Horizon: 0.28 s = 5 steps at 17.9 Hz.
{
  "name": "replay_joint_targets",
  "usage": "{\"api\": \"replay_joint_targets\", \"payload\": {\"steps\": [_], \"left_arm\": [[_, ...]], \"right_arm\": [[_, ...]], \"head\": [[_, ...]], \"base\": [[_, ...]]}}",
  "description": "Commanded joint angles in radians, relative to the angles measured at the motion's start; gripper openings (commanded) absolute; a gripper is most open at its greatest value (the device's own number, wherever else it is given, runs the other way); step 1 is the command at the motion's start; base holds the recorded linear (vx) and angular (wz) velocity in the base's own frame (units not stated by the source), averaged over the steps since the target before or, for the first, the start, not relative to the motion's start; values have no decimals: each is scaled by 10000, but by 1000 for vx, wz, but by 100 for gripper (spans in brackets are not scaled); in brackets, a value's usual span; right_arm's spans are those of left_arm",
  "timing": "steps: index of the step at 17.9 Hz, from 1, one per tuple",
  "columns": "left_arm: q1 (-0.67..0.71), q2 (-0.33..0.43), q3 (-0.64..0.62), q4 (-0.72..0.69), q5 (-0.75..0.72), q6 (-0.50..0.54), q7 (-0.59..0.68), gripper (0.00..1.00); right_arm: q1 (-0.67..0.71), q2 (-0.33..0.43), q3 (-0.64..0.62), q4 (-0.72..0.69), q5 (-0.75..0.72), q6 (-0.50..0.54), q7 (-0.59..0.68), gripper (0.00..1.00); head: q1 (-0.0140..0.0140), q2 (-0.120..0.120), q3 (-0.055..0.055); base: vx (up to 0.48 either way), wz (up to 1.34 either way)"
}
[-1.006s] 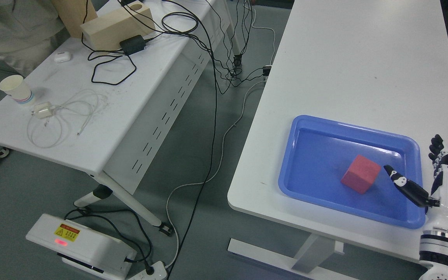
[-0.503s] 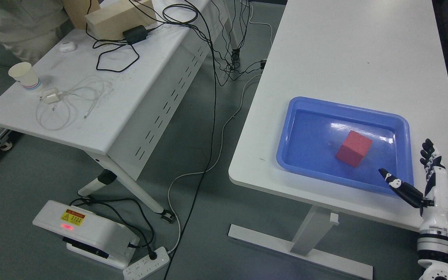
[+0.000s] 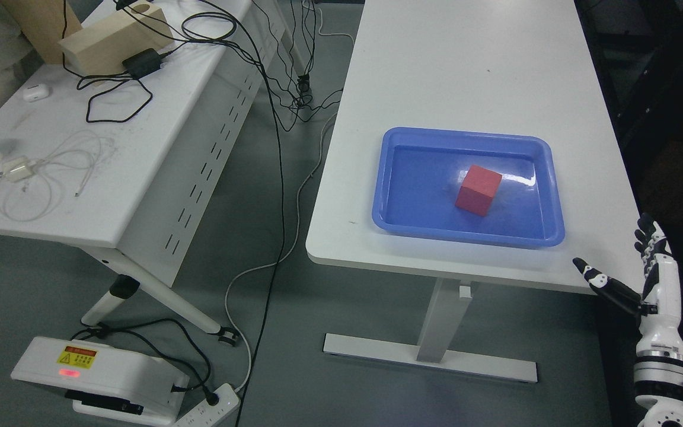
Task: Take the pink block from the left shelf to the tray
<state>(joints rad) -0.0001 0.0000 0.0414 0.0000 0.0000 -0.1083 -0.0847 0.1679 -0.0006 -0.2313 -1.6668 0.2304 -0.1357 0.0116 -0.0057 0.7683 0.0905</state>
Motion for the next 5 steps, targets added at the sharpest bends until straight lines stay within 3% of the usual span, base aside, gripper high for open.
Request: {"api": "replay_joint_targets", "payload": {"steps": [1,5], "left_arm": [[-230,175,0,-175,-15,-6,3,100],[-229,175,0,-175,-15,-6,3,100]], "right_arm": [[-6,-168,180,24,-3,-8,451,100],[-52,-168,273,39,-3,-8,451,100]], "head": [[0,0,0],[0,0,0]], "base": [[-88,-198],[-105,-147]]}}
